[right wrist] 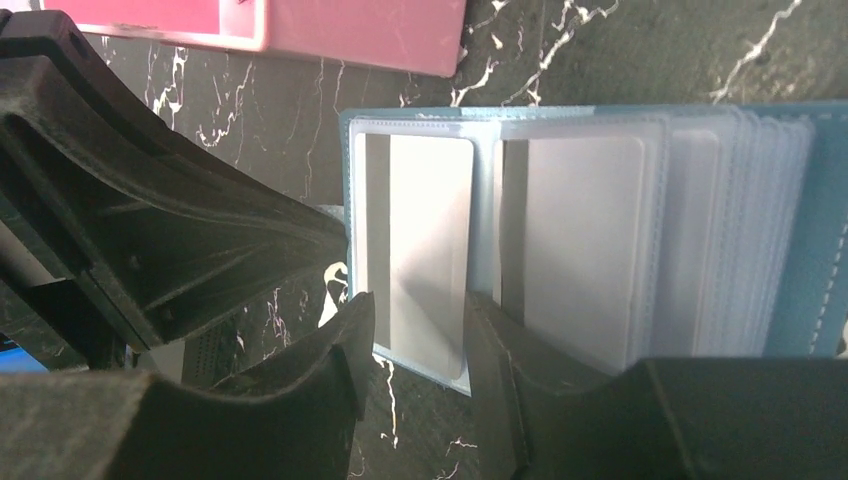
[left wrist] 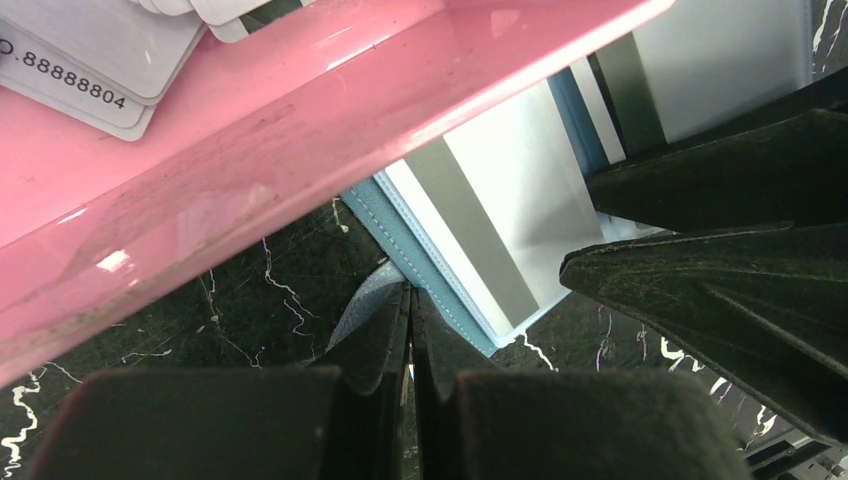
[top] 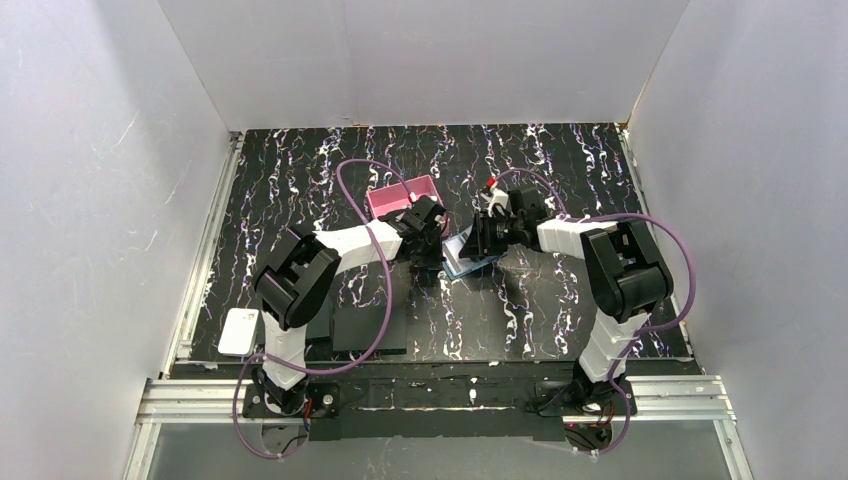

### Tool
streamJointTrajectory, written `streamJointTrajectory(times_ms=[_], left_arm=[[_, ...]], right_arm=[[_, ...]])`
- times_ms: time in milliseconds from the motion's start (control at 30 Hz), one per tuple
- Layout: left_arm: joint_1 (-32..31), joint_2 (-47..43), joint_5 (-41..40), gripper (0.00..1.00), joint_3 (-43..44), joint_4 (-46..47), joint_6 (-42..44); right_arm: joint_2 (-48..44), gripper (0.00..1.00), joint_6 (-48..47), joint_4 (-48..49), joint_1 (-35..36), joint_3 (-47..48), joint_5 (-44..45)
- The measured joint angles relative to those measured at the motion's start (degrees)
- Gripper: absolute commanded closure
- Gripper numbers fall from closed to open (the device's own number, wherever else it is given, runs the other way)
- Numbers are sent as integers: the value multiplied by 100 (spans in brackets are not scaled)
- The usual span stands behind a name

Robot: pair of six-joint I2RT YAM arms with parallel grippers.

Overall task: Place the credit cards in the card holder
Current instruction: Insert the credit card into the card holder.

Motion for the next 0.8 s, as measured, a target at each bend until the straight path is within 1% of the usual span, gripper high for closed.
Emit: streamJointTrajectory(times_ms=[167, 233, 333, 400, 533, 567, 667, 800], left_arm=[[0, -9, 111, 96, 4, -11, 37], [-9, -15, 229, 95, 4, -31, 39], [-39, -90, 363, 93, 2, -118, 44], [-44, -212, 468, 93, -11, -184, 44], [-44, -719, 686, 93, -101, -275, 17], [-44, -848, 726, 93, -118, -278, 0], [-39, -1047, 822, 95, -122, -219, -61], [13, -1025, 1023, 90, -149, -138, -219]], right_arm=[[-48, 47, -378, -601, 50, 330, 234], [-243, 45, -516, -822, 59, 310, 376], [-612, 45, -684, -957, 59, 216, 555], [-844, 47, -765, -988, 59, 142, 649], [-953, 63, -835, -992, 59, 94, 656], [-946, 65, -839, -1008, 59, 87, 654], [-885, 66, -826, -992, 61, 83, 634], [-640, 72, -758, -887, 61, 83, 608]])
